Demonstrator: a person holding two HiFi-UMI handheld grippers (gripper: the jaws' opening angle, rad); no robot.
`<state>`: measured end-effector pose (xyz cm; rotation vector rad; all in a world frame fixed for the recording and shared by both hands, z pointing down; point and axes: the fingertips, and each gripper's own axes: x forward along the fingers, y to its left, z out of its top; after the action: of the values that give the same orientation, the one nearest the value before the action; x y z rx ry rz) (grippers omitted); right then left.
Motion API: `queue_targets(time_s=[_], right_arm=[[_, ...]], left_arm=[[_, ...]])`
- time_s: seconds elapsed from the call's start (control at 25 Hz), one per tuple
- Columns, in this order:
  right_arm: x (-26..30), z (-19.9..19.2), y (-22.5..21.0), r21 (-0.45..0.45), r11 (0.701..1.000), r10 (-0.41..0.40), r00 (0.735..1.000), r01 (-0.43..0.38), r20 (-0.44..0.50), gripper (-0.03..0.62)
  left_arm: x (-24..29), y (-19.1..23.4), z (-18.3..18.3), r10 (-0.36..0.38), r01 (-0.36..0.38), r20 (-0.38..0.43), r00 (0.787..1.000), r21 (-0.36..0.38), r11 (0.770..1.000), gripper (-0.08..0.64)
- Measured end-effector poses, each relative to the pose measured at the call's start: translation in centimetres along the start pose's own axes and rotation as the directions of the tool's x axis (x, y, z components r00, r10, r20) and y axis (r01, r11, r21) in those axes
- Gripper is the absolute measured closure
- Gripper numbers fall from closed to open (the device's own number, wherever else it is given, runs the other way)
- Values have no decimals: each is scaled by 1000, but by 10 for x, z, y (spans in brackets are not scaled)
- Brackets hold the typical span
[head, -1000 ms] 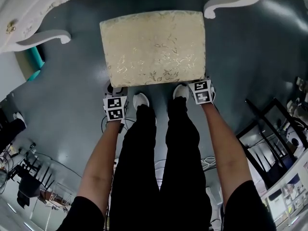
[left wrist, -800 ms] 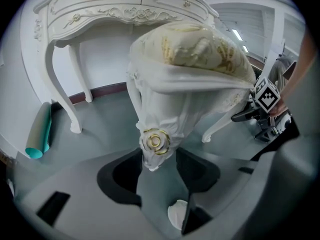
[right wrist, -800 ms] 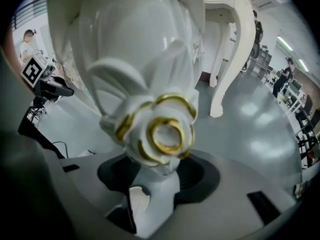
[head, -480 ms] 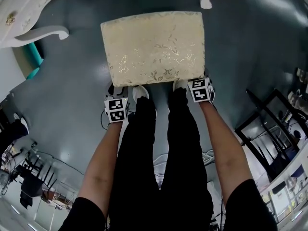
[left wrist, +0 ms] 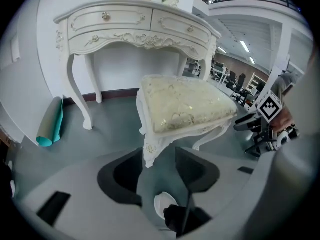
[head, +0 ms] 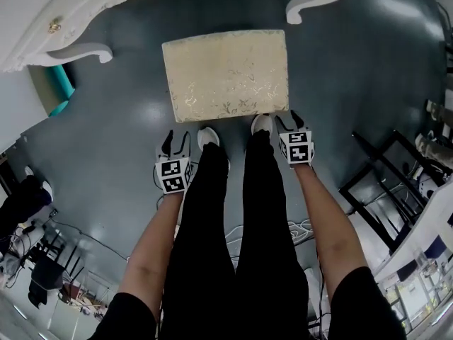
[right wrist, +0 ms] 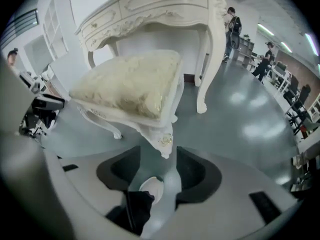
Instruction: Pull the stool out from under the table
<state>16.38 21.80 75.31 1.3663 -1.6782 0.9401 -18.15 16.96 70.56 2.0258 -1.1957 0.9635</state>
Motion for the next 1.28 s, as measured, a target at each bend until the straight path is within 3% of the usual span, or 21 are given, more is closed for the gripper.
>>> queue_targets(time_s=[0.28, 0.48, 0.6, 0.76, 0.84, 1.04, 1.28], right_arm=[[-90, 45, 33, 6, 999, 39, 992, -40, 118, 359], [-156, 94, 62, 49, 996, 58, 967, -73, 250, 359], [-208, 134, 92, 11, 995, 91, 940, -100, 329, 359], [-267, 195, 130, -15, 992, 119, 892, -125, 435, 360], [-293, 222, 145, -13, 991, 126, 870, -136, 477, 360], [-373, 252, 184, 21, 985, 137, 846, -172, 516, 362], [-470, 317, 180, 23, 987, 105, 746, -159, 658, 411]], left_arm=[[-70, -5, 40, 9, -8, 40, 999, -26, 1000, 341], [-117, -25, 71, -13, 17, 75, 997, -42, 999, 341], [-149, -48, 99, -56, 59, 110, 992, -19, 998, 341], [-180, -53, 161, -54, 68, 214, 975, -59, 996, 341], [-196, -55, 195, -60, 69, 268, 962, -24, 997, 341], [-277, -71, 240, -118, 107, 344, 932, 50, 993, 341], [-359, -89, 301, -133, 96, 430, 893, 106, 990, 341]])
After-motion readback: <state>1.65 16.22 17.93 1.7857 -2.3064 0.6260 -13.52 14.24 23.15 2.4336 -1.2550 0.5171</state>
